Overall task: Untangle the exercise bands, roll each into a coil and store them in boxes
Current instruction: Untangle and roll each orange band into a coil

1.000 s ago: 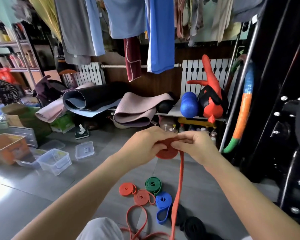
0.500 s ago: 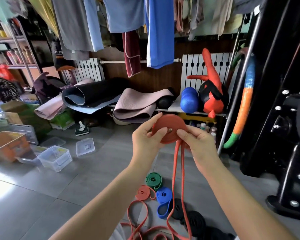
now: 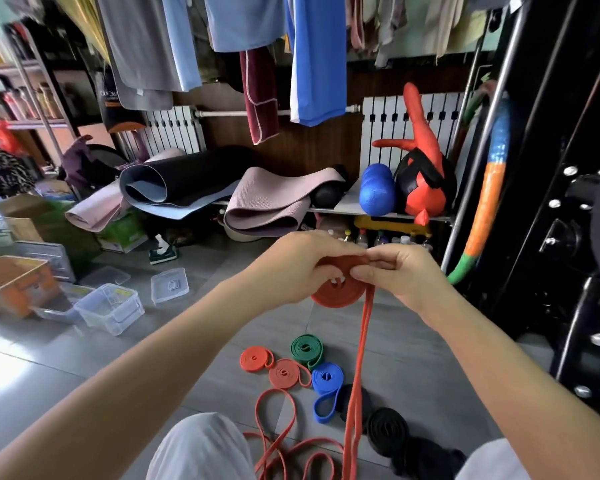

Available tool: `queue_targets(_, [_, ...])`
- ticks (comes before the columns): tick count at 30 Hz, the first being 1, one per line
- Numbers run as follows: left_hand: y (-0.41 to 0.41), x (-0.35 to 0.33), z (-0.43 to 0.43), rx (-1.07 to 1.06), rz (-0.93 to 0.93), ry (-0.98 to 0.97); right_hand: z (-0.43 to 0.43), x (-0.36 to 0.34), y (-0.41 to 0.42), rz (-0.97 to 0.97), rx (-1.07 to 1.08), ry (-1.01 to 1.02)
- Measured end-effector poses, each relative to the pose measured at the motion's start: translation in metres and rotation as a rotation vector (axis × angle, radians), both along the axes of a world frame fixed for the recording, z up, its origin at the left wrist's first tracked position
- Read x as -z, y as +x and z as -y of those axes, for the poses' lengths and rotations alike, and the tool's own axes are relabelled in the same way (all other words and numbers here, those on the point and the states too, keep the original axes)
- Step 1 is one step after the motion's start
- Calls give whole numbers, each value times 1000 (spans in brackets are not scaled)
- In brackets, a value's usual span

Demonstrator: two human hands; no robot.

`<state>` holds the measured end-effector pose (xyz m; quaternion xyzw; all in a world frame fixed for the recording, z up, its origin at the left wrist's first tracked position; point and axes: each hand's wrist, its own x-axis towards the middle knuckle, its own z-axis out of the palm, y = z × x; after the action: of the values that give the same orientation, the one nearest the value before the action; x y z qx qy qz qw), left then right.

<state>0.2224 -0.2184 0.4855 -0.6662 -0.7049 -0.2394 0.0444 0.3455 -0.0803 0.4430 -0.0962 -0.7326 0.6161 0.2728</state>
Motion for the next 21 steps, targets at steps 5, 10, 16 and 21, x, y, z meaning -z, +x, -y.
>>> queue_targets(5, [0, 13, 3, -118, 402, 300, 1, 7, 4, -63, 49, -63])
queue_targets(10, [11, 26, -3, -125, 832, 546, 8, 12, -1, -124, 115, -163])
queue_targets(16, [17, 43, -5, -142, 962, 510, 7, 14, -1, -115, 136, -131])
queue_targets(21, [-2, 30, 5, -101, 220, 144, 2, 13, 2, 90, 48, 156])
